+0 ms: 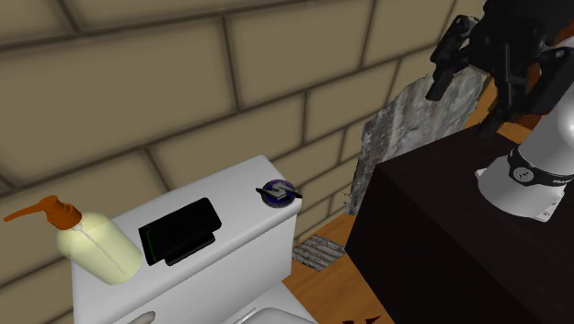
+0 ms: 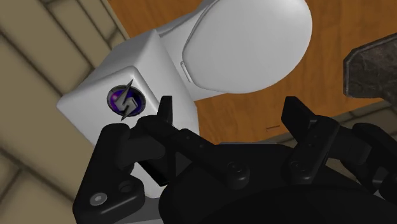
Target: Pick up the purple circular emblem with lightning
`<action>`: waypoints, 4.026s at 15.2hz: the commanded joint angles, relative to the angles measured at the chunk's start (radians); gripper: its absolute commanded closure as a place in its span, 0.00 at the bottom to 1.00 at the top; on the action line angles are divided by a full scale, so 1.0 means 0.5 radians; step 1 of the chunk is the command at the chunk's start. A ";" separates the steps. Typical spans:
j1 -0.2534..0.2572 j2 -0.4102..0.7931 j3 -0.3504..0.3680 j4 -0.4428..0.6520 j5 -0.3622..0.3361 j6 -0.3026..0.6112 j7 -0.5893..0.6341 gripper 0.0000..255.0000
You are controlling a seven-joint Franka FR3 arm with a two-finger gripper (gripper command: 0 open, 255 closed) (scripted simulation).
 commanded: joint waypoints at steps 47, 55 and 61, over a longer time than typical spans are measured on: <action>-0.370 2.052 -0.205 0.363 -0.057 1.757 0.050 1.00; -0.343 1.838 -0.237 0.333 -0.086 1.574 0.060 1.00; -0.328 1.688 -0.255 0.329 -0.112 1.428 0.071 1.00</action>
